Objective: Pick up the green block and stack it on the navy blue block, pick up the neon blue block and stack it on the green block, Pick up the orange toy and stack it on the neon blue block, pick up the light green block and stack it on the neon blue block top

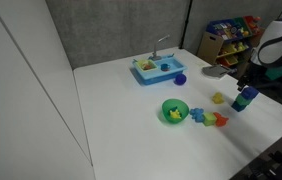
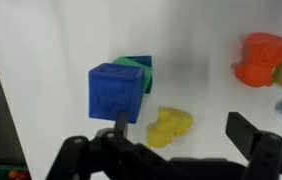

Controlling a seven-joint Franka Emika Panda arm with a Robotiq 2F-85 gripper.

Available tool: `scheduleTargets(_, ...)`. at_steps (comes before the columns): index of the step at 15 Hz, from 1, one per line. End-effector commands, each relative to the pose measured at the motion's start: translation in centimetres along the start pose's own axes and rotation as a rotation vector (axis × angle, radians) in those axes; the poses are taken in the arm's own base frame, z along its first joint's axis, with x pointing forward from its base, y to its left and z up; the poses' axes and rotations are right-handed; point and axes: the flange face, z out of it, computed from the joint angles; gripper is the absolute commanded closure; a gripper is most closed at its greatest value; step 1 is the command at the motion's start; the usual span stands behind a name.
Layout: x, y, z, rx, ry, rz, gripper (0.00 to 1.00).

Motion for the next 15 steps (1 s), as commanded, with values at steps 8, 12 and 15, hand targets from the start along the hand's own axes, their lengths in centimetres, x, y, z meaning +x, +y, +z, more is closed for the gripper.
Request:
scheduleTargets(8,-3.5,-6.3,5.1,0.059,-0.118,-0.099,0.00)
scheduleTargets(12,-3.3,-7.3,8.0,0.078,-0.094,-0.095,0.00)
scheduleTargets(15,-2.8,-7.6,9.5,0.098,-0.058,-0.078,0.00)
